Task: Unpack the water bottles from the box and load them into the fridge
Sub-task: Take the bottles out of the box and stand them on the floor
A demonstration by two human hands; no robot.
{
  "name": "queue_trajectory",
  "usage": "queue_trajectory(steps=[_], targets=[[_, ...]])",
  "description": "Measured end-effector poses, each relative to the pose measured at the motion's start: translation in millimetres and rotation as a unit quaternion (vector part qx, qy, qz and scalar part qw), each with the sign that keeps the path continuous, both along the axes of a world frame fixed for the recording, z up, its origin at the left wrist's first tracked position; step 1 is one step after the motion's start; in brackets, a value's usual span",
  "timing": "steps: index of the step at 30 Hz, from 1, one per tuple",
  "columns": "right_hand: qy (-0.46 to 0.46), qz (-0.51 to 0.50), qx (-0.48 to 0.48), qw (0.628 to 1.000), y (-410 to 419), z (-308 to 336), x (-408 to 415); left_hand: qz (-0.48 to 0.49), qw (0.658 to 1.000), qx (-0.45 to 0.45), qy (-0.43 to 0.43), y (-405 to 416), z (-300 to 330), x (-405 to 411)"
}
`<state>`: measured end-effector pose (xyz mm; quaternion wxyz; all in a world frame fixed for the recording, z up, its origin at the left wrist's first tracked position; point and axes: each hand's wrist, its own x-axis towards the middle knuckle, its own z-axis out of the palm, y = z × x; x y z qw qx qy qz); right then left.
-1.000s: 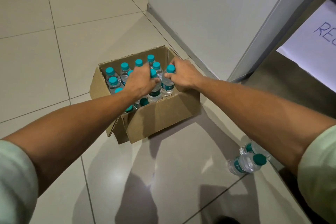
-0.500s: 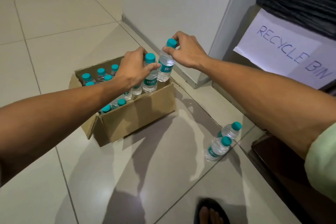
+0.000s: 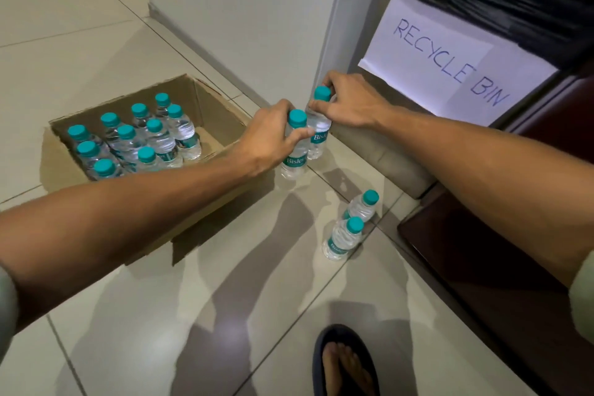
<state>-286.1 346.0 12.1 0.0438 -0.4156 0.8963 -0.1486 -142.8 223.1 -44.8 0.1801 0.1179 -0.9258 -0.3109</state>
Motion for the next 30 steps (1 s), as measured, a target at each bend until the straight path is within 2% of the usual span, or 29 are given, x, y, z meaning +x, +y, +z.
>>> queue_trajectory(steps=[8,13,30], targets=[[-0.021,0.021,0.156,0.987,27.8,-46.0,-12.2,-0.053,0.994,0.016,-0.095,43.7,-54.6,-6.4],[-0.058,0.042,0.218,0.973,38.5,-69.5,-19.2,-0.085,0.982,0.054,-0.157,60.5,-74.8,-7.0],[-0.098,0.066,0.301,0.946,52.9,-95.5,-17.0,-0.129,0.971,0.084,-0.181,75.5,-93.3,-8.3]])
